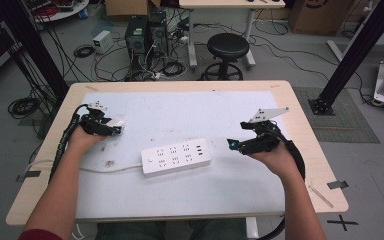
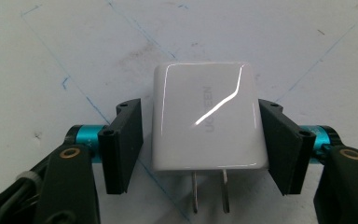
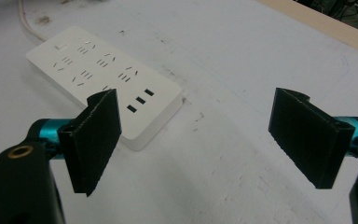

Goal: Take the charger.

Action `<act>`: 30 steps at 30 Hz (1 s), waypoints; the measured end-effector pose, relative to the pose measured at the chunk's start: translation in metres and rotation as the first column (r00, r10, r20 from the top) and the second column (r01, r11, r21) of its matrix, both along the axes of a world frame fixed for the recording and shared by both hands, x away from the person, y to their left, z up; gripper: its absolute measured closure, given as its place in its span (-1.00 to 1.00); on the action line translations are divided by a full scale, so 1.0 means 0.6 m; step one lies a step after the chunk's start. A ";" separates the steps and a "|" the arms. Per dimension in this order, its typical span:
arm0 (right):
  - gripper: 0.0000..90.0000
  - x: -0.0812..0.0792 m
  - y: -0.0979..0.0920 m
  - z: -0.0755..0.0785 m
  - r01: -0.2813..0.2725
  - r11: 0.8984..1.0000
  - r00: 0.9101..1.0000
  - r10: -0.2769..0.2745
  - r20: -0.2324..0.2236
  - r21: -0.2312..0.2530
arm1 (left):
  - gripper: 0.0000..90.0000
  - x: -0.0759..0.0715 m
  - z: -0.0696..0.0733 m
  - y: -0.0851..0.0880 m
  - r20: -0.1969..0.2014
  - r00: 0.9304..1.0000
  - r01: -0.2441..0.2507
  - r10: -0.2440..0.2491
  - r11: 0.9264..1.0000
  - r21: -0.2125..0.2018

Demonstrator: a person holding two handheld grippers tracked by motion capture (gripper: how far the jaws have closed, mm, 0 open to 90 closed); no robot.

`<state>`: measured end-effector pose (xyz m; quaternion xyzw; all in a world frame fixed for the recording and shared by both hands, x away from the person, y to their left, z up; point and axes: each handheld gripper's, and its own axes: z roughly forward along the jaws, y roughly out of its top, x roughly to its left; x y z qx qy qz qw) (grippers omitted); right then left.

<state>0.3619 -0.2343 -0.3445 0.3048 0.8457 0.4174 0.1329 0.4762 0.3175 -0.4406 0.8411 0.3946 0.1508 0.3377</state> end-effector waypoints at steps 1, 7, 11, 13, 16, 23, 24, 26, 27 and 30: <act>-0.62 0.000 0.000 0.000 0.000 1.000 1.000 0.000 0.002 0.000 | -0.19 0.000 0.000 0.000 -0.001 1.000 0.002 -0.002 1.000 0.004; -0.62 0.000 -0.001 0.000 -0.001 1.000 1.000 0.001 0.003 0.002 | -0.06 -0.002 0.003 -0.002 0.001 1.000 0.008 -0.008 1.000 0.013; -0.62 -0.001 -0.001 0.000 0.000 1.000 1.000 0.000 0.003 0.003 | -0.06 -0.003 0.004 -0.001 -0.008 1.000 0.007 -0.007 1.000 0.012; -0.62 -0.002 -0.002 0.002 -0.001 1.000 1.000 0.001 0.005 0.003 | -0.06 -0.007 0.013 0.000 -0.008 1.000 0.011 -0.011 1.000 -0.011; -0.62 -0.002 -0.003 0.003 -0.005 1.000 1.000 0.005 0.010 0.009 | -0.06 -0.019 0.032 -0.002 0.029 0.999 0.040 -0.040 0.999 -0.013; -0.62 -0.005 0.000 0.006 -0.017 1.000 1.000 0.017 0.021 0.014 | -0.05 -0.063 0.089 -0.011 0.101 0.992 0.074 -0.073 0.997 -0.004; -0.62 -0.006 0.000 0.007 -0.019 1.000 1.000 0.019 0.022 0.017 | -0.06 -0.070 0.098 -0.014 0.106 0.991 0.078 -0.078 0.997 -0.001; -0.62 -0.008 0.000 0.008 -0.021 1.000 1.000 0.020 0.023 0.019 | -0.06 -0.078 0.105 -0.016 0.115 0.990 0.083 -0.082 0.997 -0.006; -0.62 -0.010 0.000 0.009 -0.022 1.000 0.999 0.021 0.025 0.022 | -0.06 -0.078 0.105 -0.016 0.115 0.990 0.083 -0.082 0.997 -0.006; -0.62 -0.014 -0.001 0.013 -0.028 0.999 0.999 0.027 0.034 0.028 | -0.05 -0.110 0.135 -0.026 0.160 0.980 0.119 -0.117 0.993 -0.004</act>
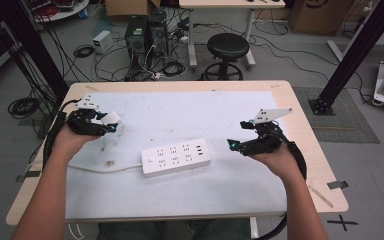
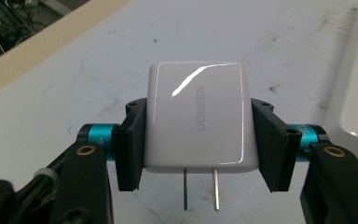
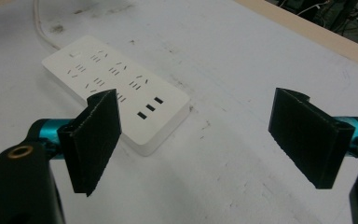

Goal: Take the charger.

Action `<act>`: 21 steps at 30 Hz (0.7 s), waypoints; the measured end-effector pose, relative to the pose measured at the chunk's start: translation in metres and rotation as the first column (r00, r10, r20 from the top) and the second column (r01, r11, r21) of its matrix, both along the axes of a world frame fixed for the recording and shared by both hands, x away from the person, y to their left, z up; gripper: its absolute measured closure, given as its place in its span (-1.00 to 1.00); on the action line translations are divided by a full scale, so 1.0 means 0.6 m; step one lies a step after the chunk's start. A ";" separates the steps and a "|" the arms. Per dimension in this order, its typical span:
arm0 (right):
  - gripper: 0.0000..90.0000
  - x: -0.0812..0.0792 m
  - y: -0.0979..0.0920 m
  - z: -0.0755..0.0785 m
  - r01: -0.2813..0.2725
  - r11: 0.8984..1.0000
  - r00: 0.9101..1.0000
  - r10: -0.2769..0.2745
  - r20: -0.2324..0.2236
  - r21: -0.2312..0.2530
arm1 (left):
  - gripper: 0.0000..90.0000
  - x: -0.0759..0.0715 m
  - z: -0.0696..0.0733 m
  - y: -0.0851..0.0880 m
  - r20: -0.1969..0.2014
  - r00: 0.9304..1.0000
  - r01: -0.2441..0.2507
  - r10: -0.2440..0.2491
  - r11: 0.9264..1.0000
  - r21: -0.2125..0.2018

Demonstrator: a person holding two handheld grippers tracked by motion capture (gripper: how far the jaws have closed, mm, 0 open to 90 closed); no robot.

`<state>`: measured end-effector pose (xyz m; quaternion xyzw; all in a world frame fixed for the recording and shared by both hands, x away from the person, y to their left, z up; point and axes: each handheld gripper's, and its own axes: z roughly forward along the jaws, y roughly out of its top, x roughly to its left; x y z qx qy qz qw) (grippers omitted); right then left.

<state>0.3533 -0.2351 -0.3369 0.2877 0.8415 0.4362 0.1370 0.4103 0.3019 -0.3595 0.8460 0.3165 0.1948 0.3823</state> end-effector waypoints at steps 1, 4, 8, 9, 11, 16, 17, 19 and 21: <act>-0.62 -0.001 0.000 0.001 -0.001 1.000 1.000 0.001 0.004 0.001 | -0.05 0.000 0.000 0.000 0.000 1.000 0.000 0.000 1.000 0.000; -0.62 -0.007 0.000 0.007 -0.008 1.000 1.000 0.008 0.012 0.003 | -0.05 -0.033 0.022 -0.012 0.015 0.999 0.039 -0.039 0.999 -0.010; -0.62 -0.012 0.004 0.010 -0.012 1.000 1.000 0.012 0.016 0.001 | -0.05 -0.056 0.035 -0.029 0.014 0.994 0.106 -0.107 0.994 0.021; -0.62 -0.013 0.005 0.010 -0.016 1.000 1.000 0.016 0.018 0.002 | -0.05 -0.060 0.038 -0.032 0.020 0.993 0.120 -0.120 0.993 0.022; -0.62 -0.014 0.007 0.010 -0.014 1.000 1.000 0.014 0.015 0.002 | -0.05 -0.067 0.045 -0.037 0.031 0.989 0.142 -0.142 0.990 0.015; -0.62 -0.014 0.008 0.011 -0.015 1.000 1.000 0.015 0.018 0.007 | -0.05 -0.076 0.051 -0.043 0.043 0.985 0.166 -0.167 0.986 0.011; -0.62 -0.014 0.008 0.011 -0.015 1.000 1.000 0.015 0.018 0.007 | -0.05 -0.080 0.051 -0.047 0.046 0.984 0.174 -0.175 0.985 0.010; -0.62 -0.013 0.008 0.010 -0.018 1.000 1.000 0.018 0.014 0.004 | -0.05 -0.084 0.047 -0.053 0.044 0.980 0.191 -0.192 0.981 0.023; -0.62 -0.013 0.008 0.010 -0.020 1.000 1.000 0.020 0.014 0.001 | -0.06 -0.087 0.042 -0.056 0.039 0.979 0.199 -0.199 0.980 0.024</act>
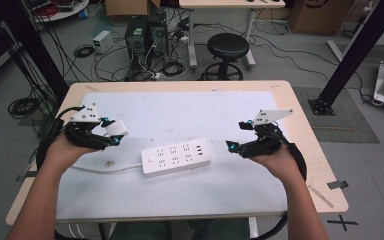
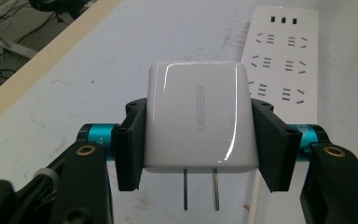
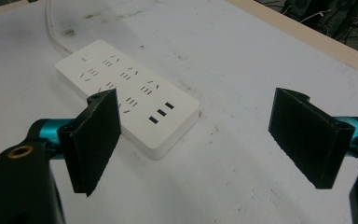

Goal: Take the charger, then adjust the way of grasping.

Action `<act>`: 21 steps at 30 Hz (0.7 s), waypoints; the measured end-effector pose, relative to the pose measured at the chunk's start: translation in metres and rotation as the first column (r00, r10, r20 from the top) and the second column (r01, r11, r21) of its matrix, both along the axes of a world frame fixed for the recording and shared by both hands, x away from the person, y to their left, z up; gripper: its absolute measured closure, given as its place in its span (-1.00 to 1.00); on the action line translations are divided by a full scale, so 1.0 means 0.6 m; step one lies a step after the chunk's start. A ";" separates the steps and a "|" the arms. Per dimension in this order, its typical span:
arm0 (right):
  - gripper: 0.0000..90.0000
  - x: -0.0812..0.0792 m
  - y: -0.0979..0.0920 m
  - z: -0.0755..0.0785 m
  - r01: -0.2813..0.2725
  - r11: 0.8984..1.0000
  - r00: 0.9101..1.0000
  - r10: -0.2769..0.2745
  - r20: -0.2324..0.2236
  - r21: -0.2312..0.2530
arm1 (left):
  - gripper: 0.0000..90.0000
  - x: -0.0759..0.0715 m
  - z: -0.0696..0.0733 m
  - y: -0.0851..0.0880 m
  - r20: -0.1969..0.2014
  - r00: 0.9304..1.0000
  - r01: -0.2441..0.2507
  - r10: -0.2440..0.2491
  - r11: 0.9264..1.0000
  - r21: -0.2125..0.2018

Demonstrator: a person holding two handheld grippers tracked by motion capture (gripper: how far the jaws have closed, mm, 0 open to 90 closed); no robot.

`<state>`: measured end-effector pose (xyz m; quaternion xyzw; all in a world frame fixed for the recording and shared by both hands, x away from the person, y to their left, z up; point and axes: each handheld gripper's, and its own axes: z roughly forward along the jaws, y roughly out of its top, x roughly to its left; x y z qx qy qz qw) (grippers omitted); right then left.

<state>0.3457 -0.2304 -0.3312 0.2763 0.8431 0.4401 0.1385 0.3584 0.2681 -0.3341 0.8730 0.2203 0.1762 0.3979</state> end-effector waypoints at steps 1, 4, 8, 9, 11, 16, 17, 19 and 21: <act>-0.62 0.000 0.000 -0.001 0.001 1.000 1.000 -0.001 0.001 0.005 | -0.05 -0.001 -0.002 -0.002 0.000 1.000 0.000 0.000 1.000 0.000; -0.62 -0.002 0.001 0.000 -0.004 1.000 1.000 0.004 -0.004 0.005 | -0.06 -0.006 -0.009 -0.014 -0.001 1.000 0.020 -0.020 1.000 -0.012; -0.62 -0.003 0.005 0.003 -0.013 1.000 1.000 0.013 -0.001 -0.001 | -0.06 -0.009 -0.012 -0.024 0.000 0.999 0.044 -0.044 0.999 -0.011; -0.62 -0.003 0.005 0.003 -0.013 1.000 1.000 0.013 -0.001 -0.001 | -0.06 -0.009 -0.012 -0.024 0.000 0.999 0.044 -0.044 0.999 -0.011; -0.62 -0.007 0.014 0.006 -0.032 1.000 0.999 0.032 -0.006 0.001 | -0.05 -0.021 -0.018 -0.051 0.013 0.994 0.107 -0.107 0.994 -0.007; -0.62 -0.014 0.033 0.003 -0.059 0.998 0.998 0.059 -0.020 0.002 | -0.06 -0.035 -0.027 -0.081 0.034 0.985 0.169 -0.169 0.986 -0.007; -0.62 -0.014 0.033 0.003 -0.059 0.998 0.998 0.059 -0.020 0.002 | -0.06 -0.035 -0.027 -0.081 0.034 0.985 0.169 -0.169 0.986 -0.007; -0.62 -0.018 0.037 0.002 -0.062 0.998 0.998 0.062 -0.029 0.001 | -0.06 -0.040 -0.031 -0.092 0.038 0.982 0.187 -0.187 0.982 -0.011; -0.62 -0.027 0.054 -0.005 -0.078 0.997 0.996 0.078 -0.041 0.011 | -0.06 -0.049 -0.039 -0.111 0.056 0.974 0.222 -0.221 0.975 -0.012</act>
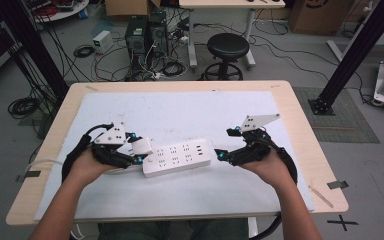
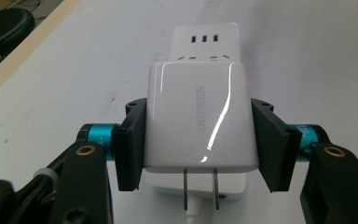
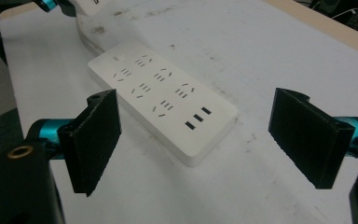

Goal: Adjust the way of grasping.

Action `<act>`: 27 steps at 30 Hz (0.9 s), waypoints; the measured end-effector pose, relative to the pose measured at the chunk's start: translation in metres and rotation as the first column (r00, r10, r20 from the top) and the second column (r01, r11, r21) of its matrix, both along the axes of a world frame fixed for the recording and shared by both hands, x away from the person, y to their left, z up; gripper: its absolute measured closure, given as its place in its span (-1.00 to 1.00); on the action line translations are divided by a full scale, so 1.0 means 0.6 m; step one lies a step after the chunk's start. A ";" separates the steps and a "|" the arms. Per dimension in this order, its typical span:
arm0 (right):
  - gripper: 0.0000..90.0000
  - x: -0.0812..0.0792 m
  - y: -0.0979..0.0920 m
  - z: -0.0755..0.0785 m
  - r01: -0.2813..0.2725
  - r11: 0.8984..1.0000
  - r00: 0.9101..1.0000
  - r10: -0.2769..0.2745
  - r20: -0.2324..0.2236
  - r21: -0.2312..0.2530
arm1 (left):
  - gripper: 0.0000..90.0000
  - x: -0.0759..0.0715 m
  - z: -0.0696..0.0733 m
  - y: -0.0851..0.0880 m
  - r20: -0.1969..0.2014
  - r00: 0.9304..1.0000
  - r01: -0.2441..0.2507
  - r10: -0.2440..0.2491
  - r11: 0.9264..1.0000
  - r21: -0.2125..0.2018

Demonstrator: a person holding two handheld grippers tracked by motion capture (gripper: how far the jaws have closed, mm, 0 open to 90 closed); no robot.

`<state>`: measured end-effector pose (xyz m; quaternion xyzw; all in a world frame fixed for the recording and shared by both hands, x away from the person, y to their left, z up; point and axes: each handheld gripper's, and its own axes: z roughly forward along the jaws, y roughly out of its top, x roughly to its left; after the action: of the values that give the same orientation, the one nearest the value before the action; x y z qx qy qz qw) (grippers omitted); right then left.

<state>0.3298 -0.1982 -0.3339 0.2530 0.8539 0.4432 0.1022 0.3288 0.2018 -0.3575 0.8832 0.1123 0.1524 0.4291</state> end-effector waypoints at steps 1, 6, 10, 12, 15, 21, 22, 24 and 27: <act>-0.62 -0.003 0.005 -0.002 -0.002 1.000 1.000 0.002 -0.006 0.002 | -0.06 -0.003 -0.002 -0.006 0.008 1.000 0.007 -0.007 1.000 0.001; -0.62 -0.010 0.027 -0.010 -0.023 1.000 0.999 0.024 -0.040 0.020 | -0.06 -0.012 -0.009 -0.026 0.032 0.999 0.028 -0.028 0.999 -0.019; -0.62 -0.010 0.047 -0.018 -0.043 0.999 0.997 0.045 -0.069 0.033 | -0.06 -0.020 -0.017 -0.050 0.057 0.997 0.061 -0.059 0.997 -0.036; -0.62 -0.010 0.057 -0.022 -0.050 0.998 0.994 0.054 -0.091 0.041 | -0.06 -0.023 -0.019 -0.059 0.072 0.995 0.074 -0.072 0.997 -0.034; -0.62 -0.008 0.067 -0.028 -0.061 0.996 0.992 0.067 -0.107 0.058 | -0.06 -0.026 -0.022 -0.067 0.081 0.993 0.084 -0.081 0.996 -0.030; -0.62 -0.001 0.094 -0.044 -0.070 0.992 0.984 0.086 -0.158 0.101 | -0.06 -0.033 -0.026 -0.084 0.131 0.986 0.107 -0.101 0.994 -0.035; -0.62 0.001 0.097 -0.046 -0.073 0.991 0.982 0.091 -0.166 0.111 | -0.06 -0.034 -0.027 -0.086 0.134 0.985 0.111 -0.105 0.993 -0.038; -0.62 0.003 0.103 -0.049 -0.075 0.987 0.976 0.101 -0.190 0.140 | -0.06 -0.035 -0.027 -0.089 0.144 0.984 0.111 -0.104 0.993 -0.040; -0.62 0.008 0.113 -0.052 -0.070 0.987 0.974 0.100 -0.203 0.147 | -0.06 -0.035 -0.027 -0.093 0.159 0.981 0.116 -0.108 0.992 -0.040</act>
<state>0.3345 -0.1304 -0.3653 0.2680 0.8370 0.4765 -0.0254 0.3076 0.1459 -0.3738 0.8625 0.0322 0.1941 0.4662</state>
